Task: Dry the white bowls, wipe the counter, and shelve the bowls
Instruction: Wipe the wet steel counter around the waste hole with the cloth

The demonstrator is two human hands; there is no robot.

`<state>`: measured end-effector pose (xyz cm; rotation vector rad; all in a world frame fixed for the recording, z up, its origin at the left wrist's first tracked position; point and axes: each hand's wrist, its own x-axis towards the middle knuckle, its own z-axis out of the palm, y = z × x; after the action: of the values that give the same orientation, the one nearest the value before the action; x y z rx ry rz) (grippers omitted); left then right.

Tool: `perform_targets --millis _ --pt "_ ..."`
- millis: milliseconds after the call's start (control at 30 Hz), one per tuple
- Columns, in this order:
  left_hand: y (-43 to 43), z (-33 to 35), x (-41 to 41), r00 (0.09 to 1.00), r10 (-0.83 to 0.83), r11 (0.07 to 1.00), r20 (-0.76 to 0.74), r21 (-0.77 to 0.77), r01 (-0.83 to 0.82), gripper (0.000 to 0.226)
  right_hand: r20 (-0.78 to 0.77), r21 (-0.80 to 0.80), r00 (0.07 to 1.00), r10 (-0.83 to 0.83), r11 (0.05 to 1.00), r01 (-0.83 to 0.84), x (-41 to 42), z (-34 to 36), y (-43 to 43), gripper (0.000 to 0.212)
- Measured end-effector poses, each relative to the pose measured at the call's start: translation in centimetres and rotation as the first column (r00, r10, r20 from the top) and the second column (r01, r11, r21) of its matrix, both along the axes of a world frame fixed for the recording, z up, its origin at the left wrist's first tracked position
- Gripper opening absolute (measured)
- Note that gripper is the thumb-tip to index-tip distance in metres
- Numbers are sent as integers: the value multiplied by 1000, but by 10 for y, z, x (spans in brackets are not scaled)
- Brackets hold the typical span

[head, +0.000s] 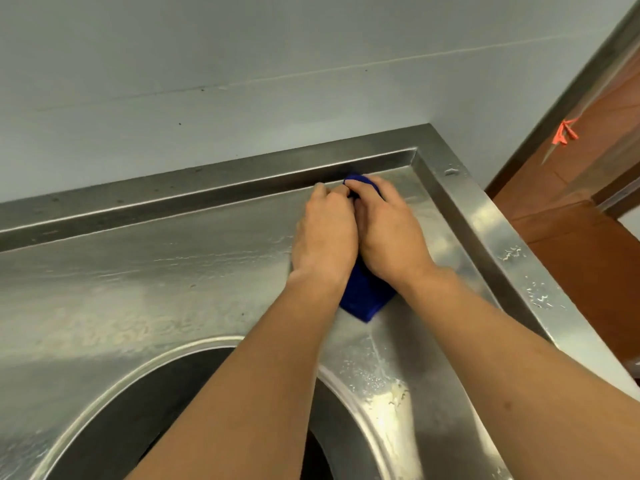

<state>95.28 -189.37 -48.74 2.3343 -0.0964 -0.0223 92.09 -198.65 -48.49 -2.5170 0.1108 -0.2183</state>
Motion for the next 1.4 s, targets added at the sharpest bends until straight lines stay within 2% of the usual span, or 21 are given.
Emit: perform_targets --millis 100,400,500,633,867,1000,1100,1233,1300,1400 --pt "39 0 -8 997 -3 997 82 83 -4 29 -2 49 999 35 998 -35 -1 0 35 40" --pt "135 -2 -74 991 70 992 116 99 -82 28 0 128 991 135 983 -134 -60 -3 122 36" --pt "140 2 -96 992 43 994 122 90 -54 27 -30 93 988 150 985 -146 -80 4 123 37" --pt "118 9 -109 996 -7 998 89 69 0 28 -125 -41 977 174 983 -180 -92 18 94 41" --pt "21 5 -123 982 -190 981 11 38 190 28 -269 -210 963 -25 977 -34 -126 28 2 44" --pt "-30 10 -143 941 -337 940 -17 55 338 29 -265 -373 956 -124 928 17 -154 42 -46 32" --pt "-49 14 -166 891 -454 887 -18 88 454 32 -343 -372 916 -206 926 68 -177 53 -66 26" --pt "-36 17 -191 851 -525 845 -22 113 523 32 -435 -349 867 -242 933 85 -197 67 -52 7" --pt "-23 21 -204 836 -549 828 -30 119 548 31 -461 -342 848 -260 934 100 -205 71 -40 13" --pt "-1 24 -224 837 -547 829 -38 118 547 32 -505 -339 814 -287 933 119 -217 74 -21 33"
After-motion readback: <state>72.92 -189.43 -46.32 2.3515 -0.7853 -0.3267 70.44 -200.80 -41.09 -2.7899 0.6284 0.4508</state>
